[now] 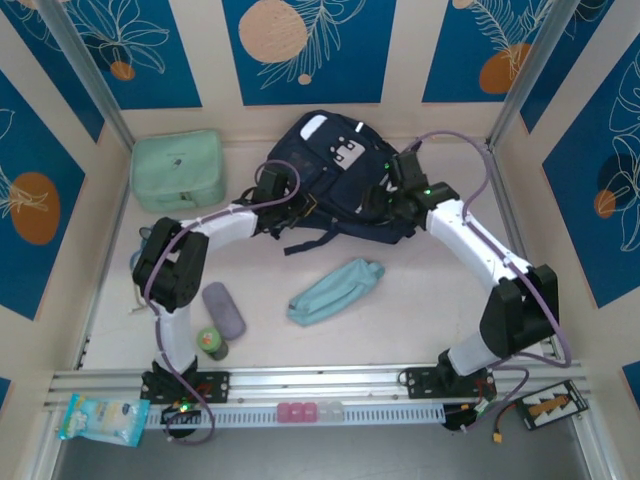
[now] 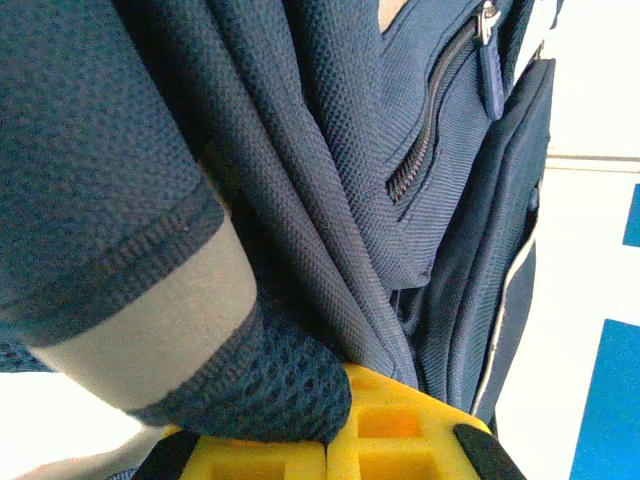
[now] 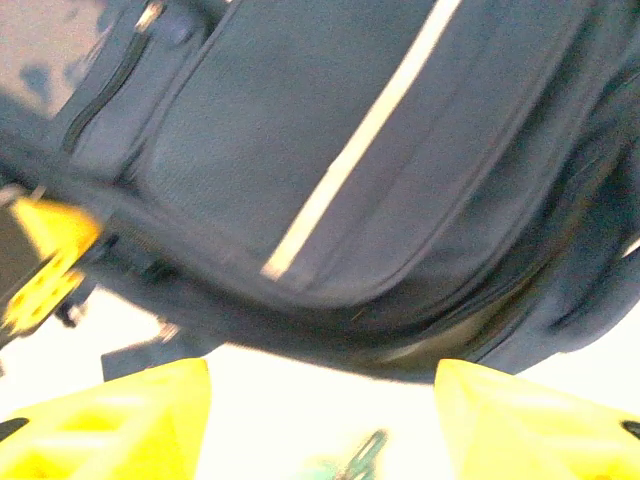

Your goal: Pack books, pencil case, and school supplies into a backpack

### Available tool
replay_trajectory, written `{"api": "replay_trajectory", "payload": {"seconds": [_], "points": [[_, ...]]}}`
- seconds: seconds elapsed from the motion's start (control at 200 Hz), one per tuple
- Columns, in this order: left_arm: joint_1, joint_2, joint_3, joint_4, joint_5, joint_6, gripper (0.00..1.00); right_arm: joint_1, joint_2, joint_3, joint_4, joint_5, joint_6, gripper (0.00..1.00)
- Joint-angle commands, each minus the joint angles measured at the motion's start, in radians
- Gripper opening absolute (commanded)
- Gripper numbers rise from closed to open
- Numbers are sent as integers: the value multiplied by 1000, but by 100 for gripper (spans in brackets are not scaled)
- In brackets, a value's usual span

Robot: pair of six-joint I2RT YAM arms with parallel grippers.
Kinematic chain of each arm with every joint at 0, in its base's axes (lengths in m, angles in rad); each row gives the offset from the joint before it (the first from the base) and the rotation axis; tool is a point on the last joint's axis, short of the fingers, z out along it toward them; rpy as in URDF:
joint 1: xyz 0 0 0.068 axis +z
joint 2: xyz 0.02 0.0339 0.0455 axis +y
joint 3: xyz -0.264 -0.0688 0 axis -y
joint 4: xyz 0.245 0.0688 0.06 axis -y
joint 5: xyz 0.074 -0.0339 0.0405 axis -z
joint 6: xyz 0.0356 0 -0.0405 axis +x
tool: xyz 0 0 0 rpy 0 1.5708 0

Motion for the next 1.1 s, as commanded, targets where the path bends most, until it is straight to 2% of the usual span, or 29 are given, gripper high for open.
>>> {"api": "replay_trajectory", "payload": {"seconds": [0.0, 0.145, 0.365, 0.485, 0.605, 0.745, 0.815, 0.925, 1.095], "points": [[-35, -59, 20, 99, 34, -47, 0, 105, -36, -44, -74, 49, 88, 55], [-52, -62, 23, 104, 17, -51, 0, 202, 16, -80, 39, 17, 171, 40], [-59, -73, 19, 97, 20, -47, 0, 209, 197, 8, 116, 72, 123, 25], [-61, -77, 11, 98, 24, -46, 0, 200, 275, 64, 107, 138, 115, 23], [-64, -74, 8, 106, 34, -48, 0, 195, 306, 73, 154, 139, 106, 24], [-67, -66, 13, 114, 44, -56, 0, 206, 349, 129, 119, 245, 103, 35], [-69, -67, 16, 114, 45, -57, 0, 208, 360, 139, 105, 290, 117, 36], [-73, -68, 14, 114, 43, -58, 0, 211, 383, 155, 91, 346, 125, 34], [-74, -74, 10, 108, 38, -54, 0, 215, 411, 196, 23, 460, 181, 23]]}}
